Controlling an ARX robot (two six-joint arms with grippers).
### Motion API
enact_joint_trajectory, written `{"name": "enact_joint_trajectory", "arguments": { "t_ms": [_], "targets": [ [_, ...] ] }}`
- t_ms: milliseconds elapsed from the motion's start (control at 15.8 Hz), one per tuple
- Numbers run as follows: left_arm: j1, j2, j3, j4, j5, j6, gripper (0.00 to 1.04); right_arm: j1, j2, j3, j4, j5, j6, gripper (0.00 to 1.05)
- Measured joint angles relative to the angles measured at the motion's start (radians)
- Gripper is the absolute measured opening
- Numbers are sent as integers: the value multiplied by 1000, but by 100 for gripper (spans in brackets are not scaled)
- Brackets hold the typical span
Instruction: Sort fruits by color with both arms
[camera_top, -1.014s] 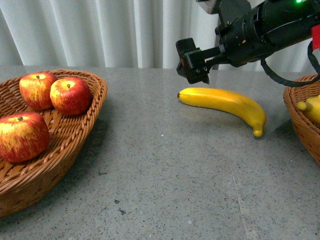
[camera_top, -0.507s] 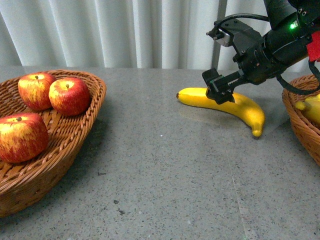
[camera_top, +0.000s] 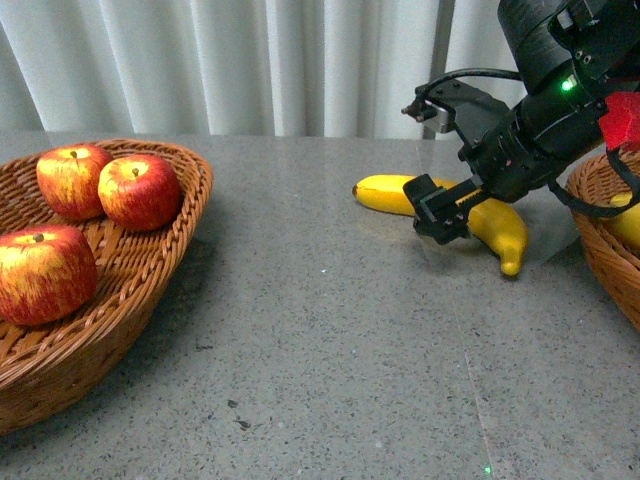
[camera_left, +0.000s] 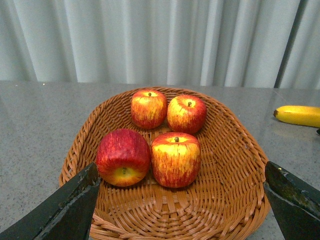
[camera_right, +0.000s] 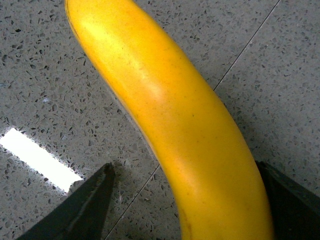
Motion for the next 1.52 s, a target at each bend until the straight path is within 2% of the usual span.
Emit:
{"name": "enact_joint_trajectory", "arguments": {
  "t_ms": [253, 317, 570, 634, 697, 824, 887, 1014, 1140, 1267, 1394, 1521],
  "targets": [
    [0, 0, 0, 0, 0, 0, 98, 13, 6, 0, 21, 9, -8, 45],
    [0, 0, 0, 0, 0, 0, 98, 13, 6, -1, 37, 6, -3, 39],
    [0, 0, 0, 0, 0, 0, 98, 1, -2, -2, 136, -77, 91, 39],
    [0, 0, 0, 0, 0, 0, 98, -16, -23, -24, 219, -140, 145, 39],
    [0, 0, 0, 0, 0, 0, 98, -67, -138, -109, 387, -268, 277, 38],
    [0, 0, 0, 0, 0, 0, 98, -168, -327, -235, 542, -358, 418, 38],
    [0, 0, 0, 0, 0, 0, 98, -233, -410, -308, 550, -381, 433, 38],
    [0, 0, 0, 0, 0, 0, 98, -360, -498, -451, 496, -405, 397, 38],
    [0, 0, 0, 0, 0, 0, 98, -510, -564, -599, 420, -394, 245, 38],
    [0, 0, 0, 0, 0, 0, 98, -609, -642, -661, 376, -397, 115, 38],
    [0, 0, 0, 0, 0, 0, 98, -651, -701, -744, 310, -407, 19, 38],
    [0, 0, 0, 0, 0, 0, 98, -656, -765, -790, 230, -442, -16, 65]
  ]
}}
